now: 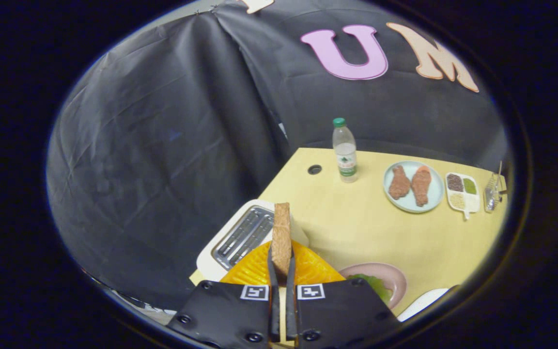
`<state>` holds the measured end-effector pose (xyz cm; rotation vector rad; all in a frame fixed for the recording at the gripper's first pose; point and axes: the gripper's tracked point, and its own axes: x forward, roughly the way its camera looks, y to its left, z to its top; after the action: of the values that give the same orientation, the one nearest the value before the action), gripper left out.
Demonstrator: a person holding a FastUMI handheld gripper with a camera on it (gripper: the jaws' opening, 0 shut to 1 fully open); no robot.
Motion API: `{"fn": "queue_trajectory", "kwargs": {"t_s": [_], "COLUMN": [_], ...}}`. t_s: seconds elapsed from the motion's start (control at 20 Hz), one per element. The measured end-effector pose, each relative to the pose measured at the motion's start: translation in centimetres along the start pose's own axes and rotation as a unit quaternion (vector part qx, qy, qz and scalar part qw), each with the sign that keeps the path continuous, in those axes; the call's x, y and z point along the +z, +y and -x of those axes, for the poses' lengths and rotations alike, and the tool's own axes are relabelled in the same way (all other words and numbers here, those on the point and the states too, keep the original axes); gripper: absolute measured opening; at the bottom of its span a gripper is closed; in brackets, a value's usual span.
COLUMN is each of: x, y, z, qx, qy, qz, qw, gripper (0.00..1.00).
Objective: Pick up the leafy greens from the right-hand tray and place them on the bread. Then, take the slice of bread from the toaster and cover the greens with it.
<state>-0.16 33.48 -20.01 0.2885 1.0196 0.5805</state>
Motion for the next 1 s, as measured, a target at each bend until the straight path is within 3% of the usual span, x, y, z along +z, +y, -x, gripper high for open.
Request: {"fn": "queue_trajectory", "kwargs": {"t_s": [0.25,1.0], "x": [-3.6,-11.4], "y": [-4.9,-10.9], "z": [0.3,-0.7], "qx": [-0.033,-0.052], "qy": [0.017,0.063], "qz": [-0.029,-0.12], "qw": [0.999,0.99], "gripper": [0.08,0.08]}}
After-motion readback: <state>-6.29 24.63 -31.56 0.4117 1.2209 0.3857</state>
